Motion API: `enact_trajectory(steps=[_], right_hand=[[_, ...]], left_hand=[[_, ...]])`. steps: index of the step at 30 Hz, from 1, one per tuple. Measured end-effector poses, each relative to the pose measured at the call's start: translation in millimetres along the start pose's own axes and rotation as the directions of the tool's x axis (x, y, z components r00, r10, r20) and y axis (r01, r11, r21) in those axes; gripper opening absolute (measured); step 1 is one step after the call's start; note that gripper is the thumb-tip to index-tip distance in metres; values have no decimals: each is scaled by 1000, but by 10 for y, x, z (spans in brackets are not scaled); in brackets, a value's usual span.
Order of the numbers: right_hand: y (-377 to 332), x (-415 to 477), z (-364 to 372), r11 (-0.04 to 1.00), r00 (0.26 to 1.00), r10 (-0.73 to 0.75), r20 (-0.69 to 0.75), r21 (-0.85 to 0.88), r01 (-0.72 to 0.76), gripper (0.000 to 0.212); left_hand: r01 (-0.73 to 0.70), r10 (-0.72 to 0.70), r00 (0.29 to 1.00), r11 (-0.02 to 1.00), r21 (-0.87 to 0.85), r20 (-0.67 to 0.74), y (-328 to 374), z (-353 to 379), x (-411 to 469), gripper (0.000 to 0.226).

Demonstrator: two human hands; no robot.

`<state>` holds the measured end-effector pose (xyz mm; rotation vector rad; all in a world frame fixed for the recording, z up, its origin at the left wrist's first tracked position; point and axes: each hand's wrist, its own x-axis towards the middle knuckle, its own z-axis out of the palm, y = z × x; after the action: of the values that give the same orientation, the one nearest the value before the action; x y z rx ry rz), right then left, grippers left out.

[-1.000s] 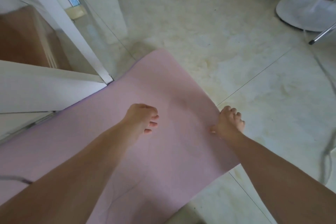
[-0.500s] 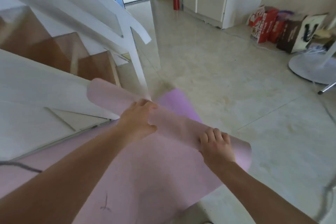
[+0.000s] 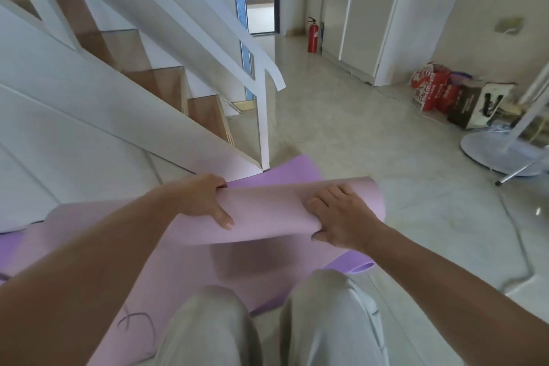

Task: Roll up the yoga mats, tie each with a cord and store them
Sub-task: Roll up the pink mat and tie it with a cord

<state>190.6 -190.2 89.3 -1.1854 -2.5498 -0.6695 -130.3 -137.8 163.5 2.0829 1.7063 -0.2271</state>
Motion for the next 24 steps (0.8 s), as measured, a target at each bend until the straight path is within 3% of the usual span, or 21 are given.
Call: enact_trajectory(steps=[2,4,5,7,9,12,14,16,19,22,24], right_hand=[[-91,61,-252,986,995,99,15,130,-100,62],[-204,204,-552,920,956,240,170,276,-280,73],[-271,291,-692,855,903,270,335,348,-385,83],[-437,461,-916,748,728,153,669,403,-527,101],[-555,595,-999,732,566,5,825,382,-563,100],[-597,769,-1040,777,388,-96,917,313,-547,100],[-599,875,-1054,816,318,-119,941,275,-508,108],[-667,937,-1086,867,296,-160,942,278,-413,102],[-809,912,-1132,896,353,-130,926,262,-358,84],[-850,818,-1221,836,410,-117,905,312,-451,66],[-862,746,-1296,768,412,-148,899,367,-525,63]], left_hand=[[-24,27,999,996,84,-27,65,3,-201,83],[-59,83,993,969,239,-88,212,40,-438,72],[-72,127,981,938,338,-144,296,81,-552,69],[-41,216,937,849,527,-275,474,211,-780,67],[-17,284,898,787,617,-337,581,364,-996,69],[-128,246,953,855,503,-175,559,455,-1338,67],[-105,106,994,982,158,2,462,345,-1445,66],[-31,36,992,999,-44,123,343,253,-1462,75],[-12,3,992,998,68,127,222,278,-1427,91],[-9,4,996,999,51,88,148,322,-1406,96],[49,-43,980,999,-24,192,111,255,-1429,101]])
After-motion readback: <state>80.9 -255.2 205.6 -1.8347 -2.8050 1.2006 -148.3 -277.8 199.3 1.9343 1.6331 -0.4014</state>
